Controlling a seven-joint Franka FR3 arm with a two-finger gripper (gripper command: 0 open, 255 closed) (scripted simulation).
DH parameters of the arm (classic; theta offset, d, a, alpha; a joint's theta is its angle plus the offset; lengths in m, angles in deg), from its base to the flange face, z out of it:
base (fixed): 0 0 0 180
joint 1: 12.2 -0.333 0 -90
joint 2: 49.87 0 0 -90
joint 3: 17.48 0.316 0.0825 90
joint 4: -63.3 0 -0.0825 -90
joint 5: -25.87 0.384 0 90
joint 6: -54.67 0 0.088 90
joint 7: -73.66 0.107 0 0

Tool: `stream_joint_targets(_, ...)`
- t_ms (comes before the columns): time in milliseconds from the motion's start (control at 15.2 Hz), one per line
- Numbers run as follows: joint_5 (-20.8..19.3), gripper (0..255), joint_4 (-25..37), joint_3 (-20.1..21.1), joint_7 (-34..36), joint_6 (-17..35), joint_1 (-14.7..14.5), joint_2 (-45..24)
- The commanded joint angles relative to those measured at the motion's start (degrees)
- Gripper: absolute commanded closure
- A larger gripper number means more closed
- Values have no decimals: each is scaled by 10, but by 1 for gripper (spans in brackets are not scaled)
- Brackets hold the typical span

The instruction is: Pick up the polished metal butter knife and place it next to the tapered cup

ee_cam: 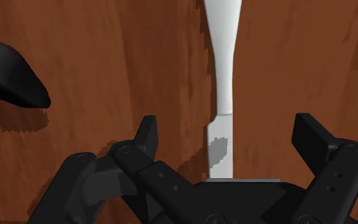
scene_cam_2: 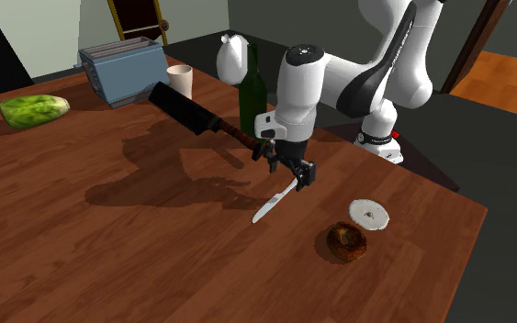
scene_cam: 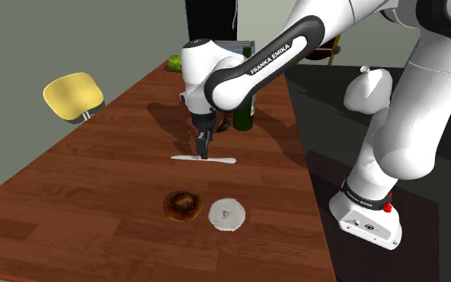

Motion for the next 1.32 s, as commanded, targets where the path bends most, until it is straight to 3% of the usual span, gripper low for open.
stream_joint_targets(0,-4,0,-4,2,5,16,-2,-12)
stream_joint_targets(330,-14,0,-18,1,12,50,-2,-33)
stream_joint_targets(858,-14,0,-18,1,12,50,-2,-33)
stream_joint_targets(924,-14,255,-18,1,12,50,-2,-33)
stream_joint_targets(1254,-13,255,-19,1,11,51,-2,-33)
